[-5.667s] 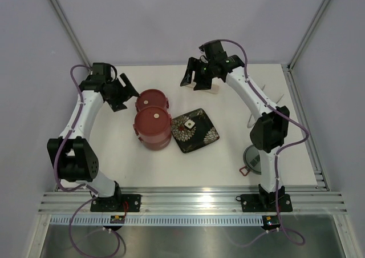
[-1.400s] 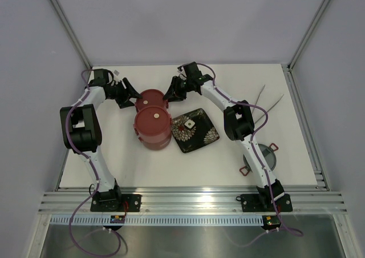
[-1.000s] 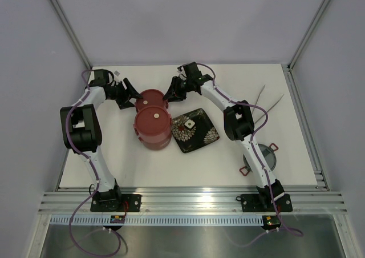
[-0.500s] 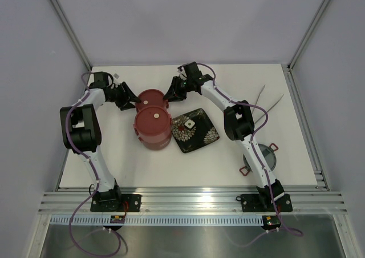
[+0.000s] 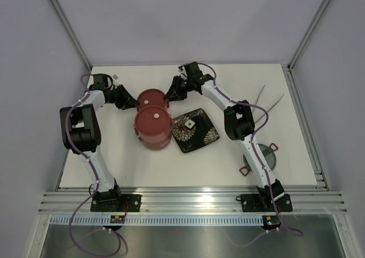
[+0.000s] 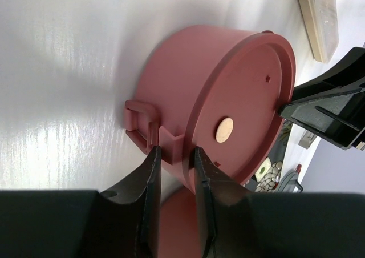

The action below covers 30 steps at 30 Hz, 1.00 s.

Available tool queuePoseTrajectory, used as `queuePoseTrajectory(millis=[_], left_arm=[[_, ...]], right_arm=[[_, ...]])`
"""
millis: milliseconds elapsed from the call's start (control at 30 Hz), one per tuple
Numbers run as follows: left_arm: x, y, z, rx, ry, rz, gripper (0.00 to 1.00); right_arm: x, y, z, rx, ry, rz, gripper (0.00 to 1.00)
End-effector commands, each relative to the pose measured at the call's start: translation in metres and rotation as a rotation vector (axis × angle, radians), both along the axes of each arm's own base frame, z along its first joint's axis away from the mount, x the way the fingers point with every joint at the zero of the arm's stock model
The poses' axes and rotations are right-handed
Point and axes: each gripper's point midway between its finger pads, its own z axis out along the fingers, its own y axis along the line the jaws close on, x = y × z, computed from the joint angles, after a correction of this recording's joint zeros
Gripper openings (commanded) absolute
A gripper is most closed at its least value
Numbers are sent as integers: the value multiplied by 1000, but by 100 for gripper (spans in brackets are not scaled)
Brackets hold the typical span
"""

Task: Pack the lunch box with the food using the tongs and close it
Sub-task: Pick up the packing box from the center of the board.

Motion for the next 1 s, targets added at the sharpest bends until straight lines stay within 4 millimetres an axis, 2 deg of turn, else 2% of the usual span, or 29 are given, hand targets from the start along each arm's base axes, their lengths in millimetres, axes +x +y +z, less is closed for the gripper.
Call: queuePoseTrajectory(millis=[0,133,300,467,633,967], left_arm=[[0,-20,11,-79,-34,-50,1],[1,-20,13,-85,-39,-51,0],[3,-22,24,-95,-62,-53,0],[4,-24,39,-103,-86,-60,0],[4,-25,49,-111,-104,-61,0],[4,-28,69,-129,-136,-65,0]], right_arm=[[-11,12,6,25,-1,38,36],[-11,12,8,29,-1,39,33],[-10,14,21,54,-15,45,15],[-7,15,40,76,-45,44,4],[-6,16,56,88,-71,43,0],[-6,16,78,109,-105,46,0]])
